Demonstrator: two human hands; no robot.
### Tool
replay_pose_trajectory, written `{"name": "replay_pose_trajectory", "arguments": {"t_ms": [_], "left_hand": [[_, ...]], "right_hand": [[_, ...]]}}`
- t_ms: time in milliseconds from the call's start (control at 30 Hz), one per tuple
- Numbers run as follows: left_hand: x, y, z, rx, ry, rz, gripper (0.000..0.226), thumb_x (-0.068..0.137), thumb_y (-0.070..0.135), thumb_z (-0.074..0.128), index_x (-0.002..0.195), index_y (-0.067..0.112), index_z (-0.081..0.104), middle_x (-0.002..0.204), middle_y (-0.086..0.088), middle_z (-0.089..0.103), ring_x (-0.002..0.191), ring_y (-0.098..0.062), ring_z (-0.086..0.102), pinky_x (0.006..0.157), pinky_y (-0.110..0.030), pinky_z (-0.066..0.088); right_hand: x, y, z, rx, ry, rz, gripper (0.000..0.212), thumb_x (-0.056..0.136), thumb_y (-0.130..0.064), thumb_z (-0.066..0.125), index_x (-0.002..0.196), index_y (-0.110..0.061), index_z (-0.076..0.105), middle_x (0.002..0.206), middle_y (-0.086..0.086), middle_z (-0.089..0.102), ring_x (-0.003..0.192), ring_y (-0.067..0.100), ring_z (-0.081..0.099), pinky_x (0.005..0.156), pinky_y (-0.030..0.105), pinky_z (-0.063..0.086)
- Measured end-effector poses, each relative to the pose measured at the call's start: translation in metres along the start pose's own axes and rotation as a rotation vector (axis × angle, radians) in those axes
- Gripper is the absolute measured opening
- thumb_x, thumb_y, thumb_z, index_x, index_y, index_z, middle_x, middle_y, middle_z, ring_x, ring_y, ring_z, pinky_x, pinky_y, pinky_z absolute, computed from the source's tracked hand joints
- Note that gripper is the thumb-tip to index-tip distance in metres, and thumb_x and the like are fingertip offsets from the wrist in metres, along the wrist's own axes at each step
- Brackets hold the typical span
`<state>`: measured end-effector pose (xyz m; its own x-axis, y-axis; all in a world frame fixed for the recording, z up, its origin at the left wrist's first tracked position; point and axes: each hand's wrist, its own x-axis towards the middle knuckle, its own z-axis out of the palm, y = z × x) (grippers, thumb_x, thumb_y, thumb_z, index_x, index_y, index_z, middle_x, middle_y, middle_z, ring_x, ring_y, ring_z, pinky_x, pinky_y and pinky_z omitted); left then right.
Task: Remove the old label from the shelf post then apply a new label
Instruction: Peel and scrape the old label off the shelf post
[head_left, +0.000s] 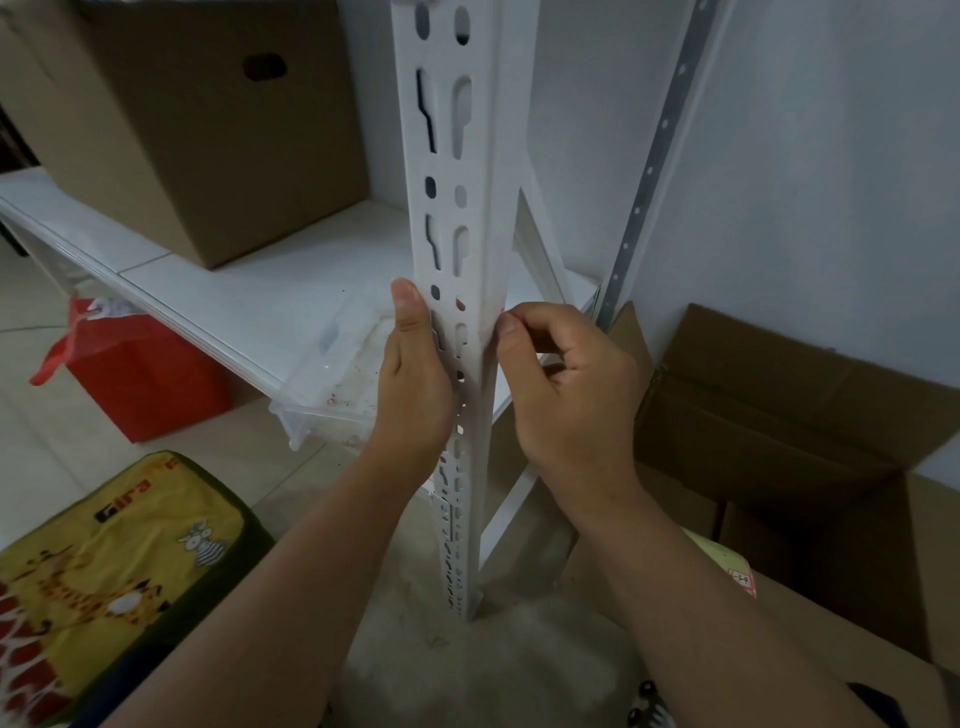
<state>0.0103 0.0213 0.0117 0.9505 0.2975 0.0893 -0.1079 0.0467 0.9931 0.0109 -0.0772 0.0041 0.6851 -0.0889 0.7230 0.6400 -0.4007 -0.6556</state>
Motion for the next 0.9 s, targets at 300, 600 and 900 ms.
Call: {"name": "replay_pose_trajectory", "arguments": {"t_ms": [300, 600, 900], "left_hand": [[-0.0017, 0.0024, -0.0041, 0.027, -0.055, 0.022, 0.044, 0.101, 0.048, 0.013, 0.082, 0.039, 0.052, 0.055, 0.037, 0.059, 0.059, 0.024, 0.056, 0.049, 0.004, 0.04], [-0.0015, 0.0015, -0.0009, 0.006, -0.029, 0.022, 0.044, 0.101, 0.049, 0.013, 0.084, 0.04, 0.053, 0.057, 0.037, 0.06, 0.061, 0.022, 0.058, 0.049, 0.002, 0.04], [-0.0011, 0.001, -0.0012, 0.002, -0.029, 0.016, 0.046, 0.101, 0.049, 0.014, 0.083, 0.038, 0.055, 0.058, 0.034, 0.062, 0.061, 0.021, 0.059, 0.049, 0.002, 0.041]], "right_hand": [[0.0, 0.0037, -0.0067, 0.112, -0.101, 0.131, 0.013, 0.093, -0.017, 0.059, 0.093, -0.03, 0.063, 0.086, -0.026, 0.061, 0.086, -0.001, 0.063, 0.07, 0.009, 0.05], [-0.0015, 0.0043, -0.0051, 0.03, -0.061, 0.016, 0.011, 0.093, -0.016, 0.06, 0.098, -0.015, 0.07, 0.088, -0.017, 0.063, 0.084, 0.0, 0.062, 0.07, 0.009, 0.05], [-0.001, 0.0088, -0.0013, -0.087, 0.012, -0.012, 0.014, 0.091, -0.013, 0.06, 0.092, -0.008, 0.073, 0.081, -0.01, 0.065, 0.07, -0.004, 0.058, 0.07, 0.004, 0.048]]}}
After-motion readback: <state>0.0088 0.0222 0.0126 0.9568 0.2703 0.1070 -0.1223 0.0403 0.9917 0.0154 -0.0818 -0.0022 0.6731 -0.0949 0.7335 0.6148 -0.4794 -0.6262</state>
